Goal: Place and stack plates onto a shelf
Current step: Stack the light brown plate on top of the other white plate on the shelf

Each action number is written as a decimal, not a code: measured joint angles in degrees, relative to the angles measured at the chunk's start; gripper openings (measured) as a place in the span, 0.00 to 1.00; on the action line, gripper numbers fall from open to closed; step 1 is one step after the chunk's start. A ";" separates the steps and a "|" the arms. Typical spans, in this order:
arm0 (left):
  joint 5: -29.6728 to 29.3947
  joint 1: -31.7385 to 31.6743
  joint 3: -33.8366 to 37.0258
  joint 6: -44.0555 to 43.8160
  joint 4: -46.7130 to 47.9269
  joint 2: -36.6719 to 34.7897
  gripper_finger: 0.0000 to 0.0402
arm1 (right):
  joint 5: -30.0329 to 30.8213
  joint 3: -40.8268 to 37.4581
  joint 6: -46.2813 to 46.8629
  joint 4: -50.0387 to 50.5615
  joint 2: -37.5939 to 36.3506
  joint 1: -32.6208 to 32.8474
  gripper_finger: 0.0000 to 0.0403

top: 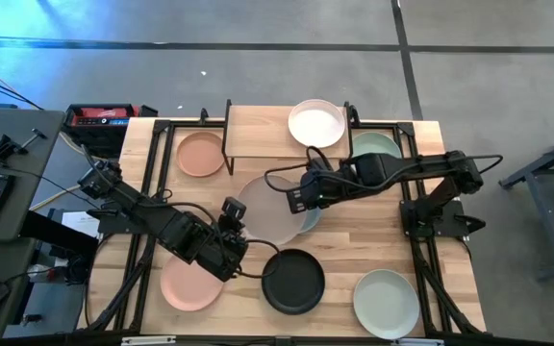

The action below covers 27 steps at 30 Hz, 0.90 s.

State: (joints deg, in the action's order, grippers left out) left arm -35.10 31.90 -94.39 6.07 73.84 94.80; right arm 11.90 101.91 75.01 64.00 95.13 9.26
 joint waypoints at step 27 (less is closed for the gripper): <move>6.55 -3.60 0.00 -1.50 -0.19 0.00 0.34 | 0.51 0.00 0.65 0.38 0.00 1.09 0.00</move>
State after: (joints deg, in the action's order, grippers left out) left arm -28.55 28.30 -94.39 4.57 73.65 94.80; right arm 12.40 101.91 75.66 64.38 95.13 10.35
